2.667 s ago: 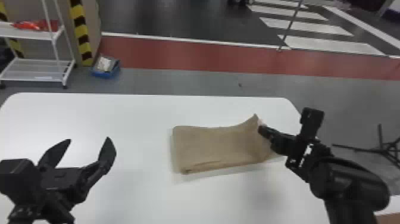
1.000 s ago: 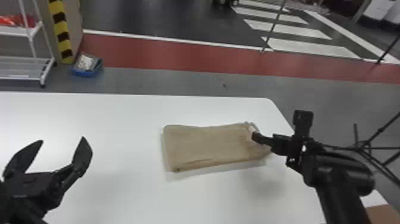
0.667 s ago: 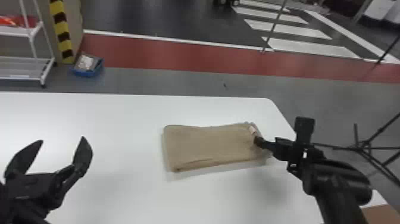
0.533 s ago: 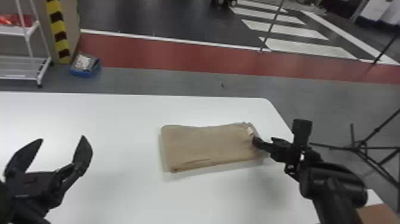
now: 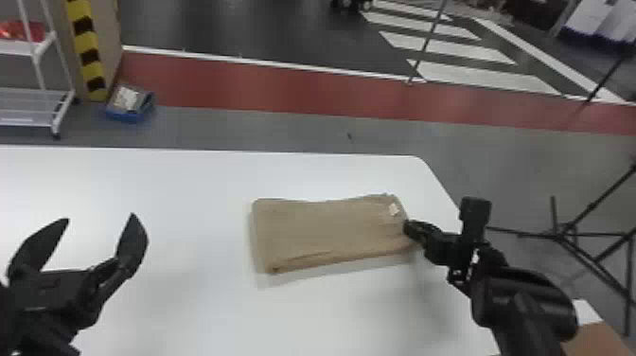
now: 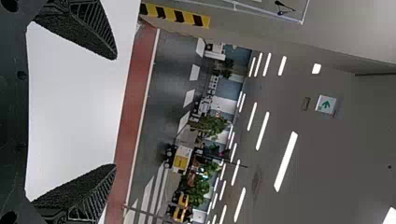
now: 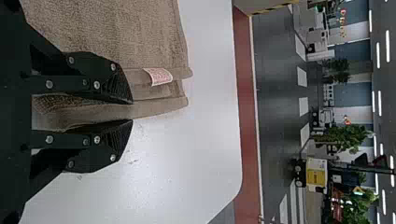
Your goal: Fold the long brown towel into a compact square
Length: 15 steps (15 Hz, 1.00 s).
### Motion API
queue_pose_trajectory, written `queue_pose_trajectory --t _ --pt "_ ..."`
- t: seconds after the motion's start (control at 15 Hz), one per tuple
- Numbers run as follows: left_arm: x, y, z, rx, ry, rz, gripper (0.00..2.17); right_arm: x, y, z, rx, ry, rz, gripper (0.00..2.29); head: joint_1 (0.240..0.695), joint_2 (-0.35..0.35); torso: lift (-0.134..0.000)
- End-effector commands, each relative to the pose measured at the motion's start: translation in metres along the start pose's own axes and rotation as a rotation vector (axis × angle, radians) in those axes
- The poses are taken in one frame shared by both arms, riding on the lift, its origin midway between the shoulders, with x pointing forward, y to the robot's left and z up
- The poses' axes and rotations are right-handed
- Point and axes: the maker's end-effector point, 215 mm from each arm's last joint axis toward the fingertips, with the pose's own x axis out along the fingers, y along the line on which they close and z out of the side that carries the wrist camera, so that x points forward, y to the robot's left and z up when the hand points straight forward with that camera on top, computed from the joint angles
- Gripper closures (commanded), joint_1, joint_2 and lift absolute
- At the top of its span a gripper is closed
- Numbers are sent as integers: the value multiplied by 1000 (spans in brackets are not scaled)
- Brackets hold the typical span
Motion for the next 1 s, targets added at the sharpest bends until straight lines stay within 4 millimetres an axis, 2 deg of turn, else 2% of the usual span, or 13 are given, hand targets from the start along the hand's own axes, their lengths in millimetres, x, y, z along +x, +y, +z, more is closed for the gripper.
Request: queue_pose_trajectory --t 0.0,0.07,0.2,0.33,0.53,0.67,0.93 --pt "1 -4 -1 -4 3 -5 46 -2 -2 0 15 -16 -1 279 695 -317 -102" --pt "0 -4 -1 -5 4 -4 46 -3 -2 1 12 -21 -1 144 695 -319 -102" --pt "1 -4 -1 -5 4 -5 46 -6 -2 1 15 -31 14 120 695 -323 -102" --pt "0 -4 -1 -5 6 -5 46 -15 2 16 17 -113 35 117 695 -322 -102" --pt "0 -4 -2 -3 6 -5 46 -17 10 26 -4 -151 65 117 695 -319 -102" --pt "4 -10 -2 -5 6 -18 46 -16 11 13 -10 -126 77 117 695 -316 -102" --pt "12 -15 -7 -3 15 -35 46 -18 -2 -4 -31 -129 62 120 695 -324 -102"
